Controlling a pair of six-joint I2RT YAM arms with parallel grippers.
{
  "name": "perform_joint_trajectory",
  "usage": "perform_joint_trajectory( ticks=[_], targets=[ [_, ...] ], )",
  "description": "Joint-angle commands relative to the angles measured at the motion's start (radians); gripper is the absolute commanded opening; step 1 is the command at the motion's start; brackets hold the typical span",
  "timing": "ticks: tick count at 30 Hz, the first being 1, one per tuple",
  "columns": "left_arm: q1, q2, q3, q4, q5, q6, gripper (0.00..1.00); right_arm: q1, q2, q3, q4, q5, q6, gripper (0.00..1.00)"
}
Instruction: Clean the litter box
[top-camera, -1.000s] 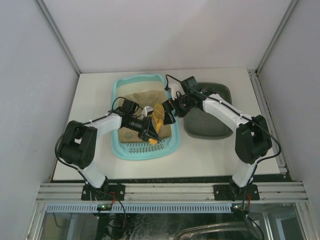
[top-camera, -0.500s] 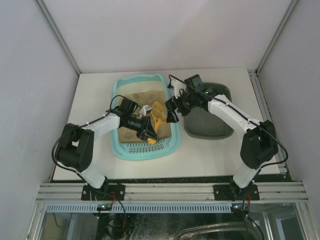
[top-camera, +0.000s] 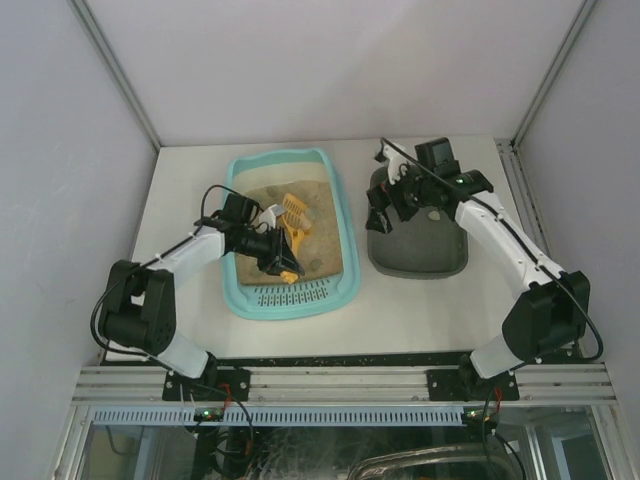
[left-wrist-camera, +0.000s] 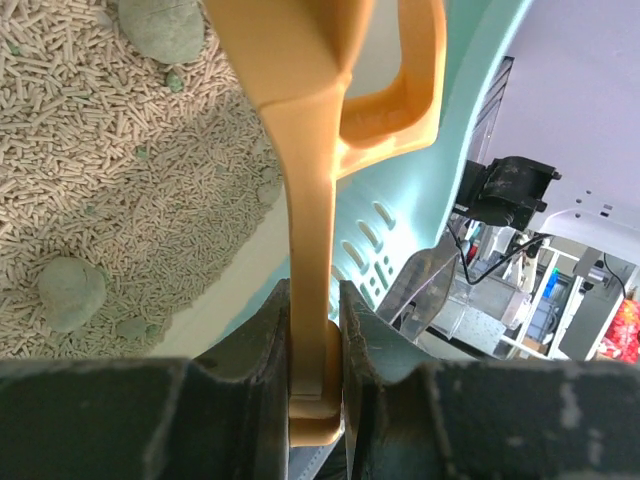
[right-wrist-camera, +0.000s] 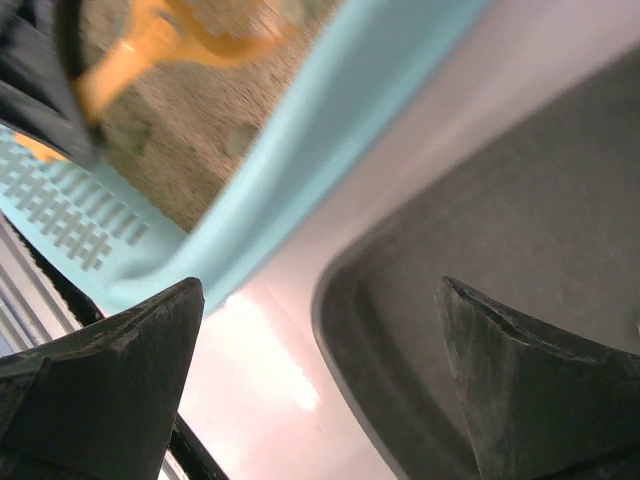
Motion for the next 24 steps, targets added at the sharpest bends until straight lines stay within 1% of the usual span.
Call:
perform_joint_trajectory(
  ticks=[1, 5, 8, 11, 13, 15, 16, 20, 22, 24],
  targets=[
    [0.013, -0.104, -0.020, 0.030, 0.011, 0.022, 0.00, -0.100, -0.101, -0.059, -0.075, 0.009, -0.043, 1.00],
    [0.023, -0.154, -0.027, 0.053, 0.032, 0.007, 0.00, -0.180, -0.206, -0.154, -0.113, 0.045, -0.069, 1.00],
    [0.030, -0.192, -0.045, 0.083, 0.052, -0.013, 0.00, -0.196, -0.268, -0.238, -0.133, 0.128, -0.073, 1.00],
    [0.035, -0.232, -0.069, 0.129, 0.078, -0.044, 0.00, -0.223, -0.355, -0.335, -0.089, 0.181, -0.063, 1.00],
    [0.038, -0.261, -0.087, 0.181, 0.096, -0.081, 0.00, -0.258, -0.411, -0.388, -0.050, 0.178, -0.058, 1.00],
    [0.042, -0.294, -0.110, 0.266, 0.112, -0.140, 0.00, -0.302, -0.448, -0.425, -0.025, 0.156, -0.045, 1.00],
    [0.045, -0.314, -0.128, 0.338, 0.123, -0.187, 0.00, -0.327, -0.464, -0.443, -0.011, 0.136, -0.038, 1.00],
    [0.044, -0.386, -0.255, 0.751, 0.158, -0.473, 0.00, -0.426, -0.519, -0.506, 0.039, 0.065, -0.013, 1.00],
    [0.045, -0.406, -0.352, 0.976, 0.158, -0.611, 0.00, -0.429, -0.509, -0.532, 0.037, 0.052, -0.014, 1.00],
    [0.044, -0.410, -0.436, 1.239, 0.153, -0.772, 0.00, -0.425, -0.480, -0.548, 0.029, 0.045, -0.020, 1.00]
  ],
)
